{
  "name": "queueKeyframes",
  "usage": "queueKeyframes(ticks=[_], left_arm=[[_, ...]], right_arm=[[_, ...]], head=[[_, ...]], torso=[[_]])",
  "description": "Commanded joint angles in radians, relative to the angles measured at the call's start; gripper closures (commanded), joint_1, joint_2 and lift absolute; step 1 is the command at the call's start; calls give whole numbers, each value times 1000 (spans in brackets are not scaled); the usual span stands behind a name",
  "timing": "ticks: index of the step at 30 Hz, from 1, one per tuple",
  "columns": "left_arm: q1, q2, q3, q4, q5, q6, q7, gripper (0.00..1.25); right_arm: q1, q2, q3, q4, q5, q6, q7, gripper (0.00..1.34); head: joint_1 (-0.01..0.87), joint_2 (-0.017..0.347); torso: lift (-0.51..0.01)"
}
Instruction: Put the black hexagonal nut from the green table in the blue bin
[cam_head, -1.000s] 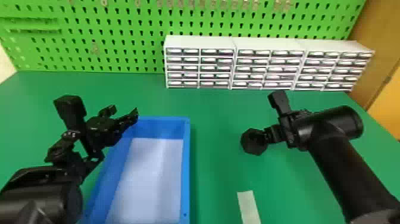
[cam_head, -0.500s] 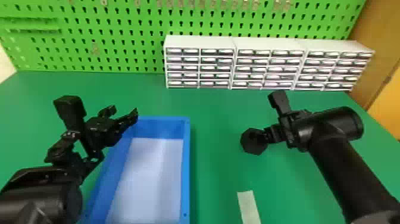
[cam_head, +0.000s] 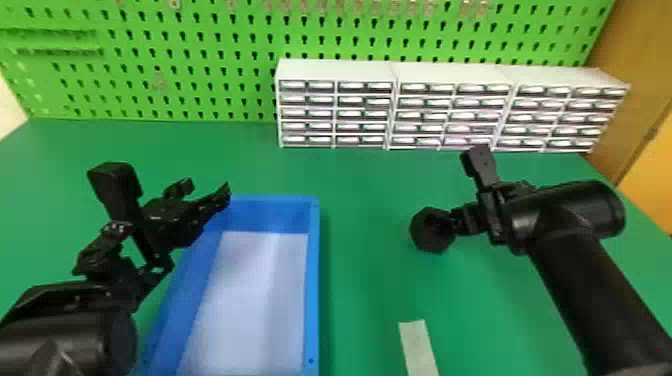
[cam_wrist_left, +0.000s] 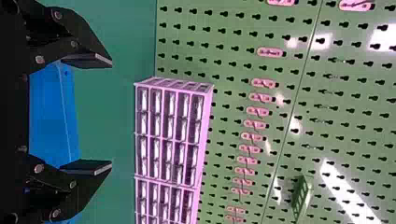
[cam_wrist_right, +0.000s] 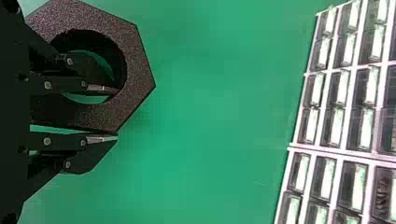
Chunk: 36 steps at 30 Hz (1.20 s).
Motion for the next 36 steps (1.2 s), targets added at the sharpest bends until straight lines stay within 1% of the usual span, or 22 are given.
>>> queueKeyframes(ticks=[1,12,14,19,21,24,26,30,31,36], left_arm=[[2,0,0,0,0,0,0,479],[3,0,2,0,2,0,0,479],[5,0,3,0,2,0,0,479],[6,2,3,0,3,0,0,479],[6,0,3,-2,3,0,0,479],[8,0,6,-2,8,0,0,479],[8,0,8,-2,11,0,0,479],[8,0,8,-3,11,0,0,479],[8,0,8,-3,11,0,0,479],[9,2,9,-2,14,0,0,479]], right_arm=[[12,-9,-9,-44,0,0,0,1082],[36,-36,-47,-194,-5,-9,-6,1082],[49,-43,-55,-239,-31,-21,-28,1082],[93,-43,-84,-355,-114,-77,-104,1082],[104,-43,-87,-397,-133,-94,-124,1082],[121,-44,-87,-436,-181,-137,-152,1082],[135,-44,-79,-469,-229,-170,-178,1082],[156,-43,-56,-542,-282,-219,-236,1082],[159,-44,-49,-559,-307,-230,-249,1082],[164,-56,-6,-616,-402,-270,-278,1082]], head=[[691,9],[691,9],[691,9],[691,9],[691,9],[691,9],[691,9],[691,9],[691,9],[691,9]], torso=[[-97],[-97],[-97],[-97],[-97],[-97],[-97],[-97],[-97],[-97]])
